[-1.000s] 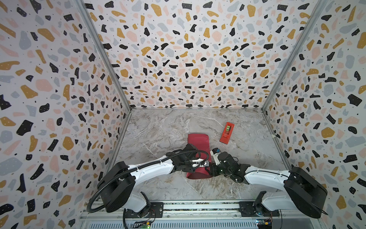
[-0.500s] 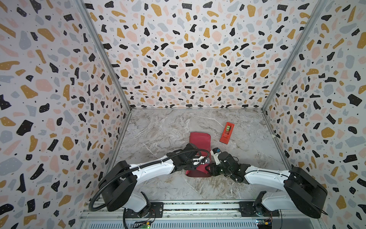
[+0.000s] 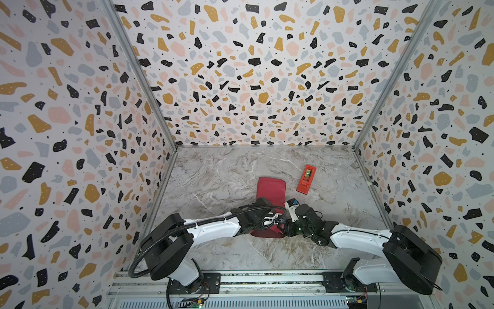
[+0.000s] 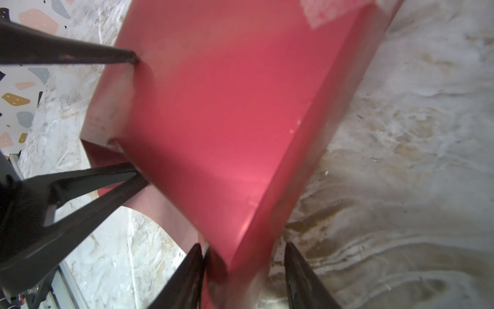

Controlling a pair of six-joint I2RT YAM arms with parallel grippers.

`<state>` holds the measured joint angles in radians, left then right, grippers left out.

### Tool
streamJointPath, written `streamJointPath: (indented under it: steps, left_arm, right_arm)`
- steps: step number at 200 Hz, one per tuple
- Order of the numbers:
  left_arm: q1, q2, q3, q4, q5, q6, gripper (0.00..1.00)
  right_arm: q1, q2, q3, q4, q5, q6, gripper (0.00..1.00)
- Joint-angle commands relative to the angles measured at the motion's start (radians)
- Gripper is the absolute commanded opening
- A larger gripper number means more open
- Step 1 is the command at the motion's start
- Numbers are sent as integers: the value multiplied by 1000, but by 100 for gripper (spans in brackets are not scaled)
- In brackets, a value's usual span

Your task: Wrap the gift box in paper

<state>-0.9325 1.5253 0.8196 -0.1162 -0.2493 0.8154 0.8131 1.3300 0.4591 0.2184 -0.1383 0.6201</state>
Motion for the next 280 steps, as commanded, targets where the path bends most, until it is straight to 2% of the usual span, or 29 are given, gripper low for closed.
streamJointPath:
  steps: [1, 68, 131, 216, 251, 280]
  left_arm:
    - [-6, 25, -27, 17, -17, 2, 68]
    - [-16, 33, -51, 60, -16, -15, 71]
    - [-25, 48, -45, 68, 11, -42, 73]
    - [-26, -18, -18, 37, 103, -121, 84]
    - [-25, -132, -38, 27, 126, -215, 90]
    - [-20, -265, -96, 70, 90, -434, 91]
  right_arm:
    - [-5, -11, -5, 21, 0, 13, 50]
    - [1, 21, -24, 85, 28, 92, 50]
    - [40, 13, -47, 84, 152, 130, 45]
    - [63, 56, -42, 98, 226, 144, 36]
    - [65, 58, -39, 101, 227, 142, 35]
    - [66, 56, -36, 99, 232, 141, 35]
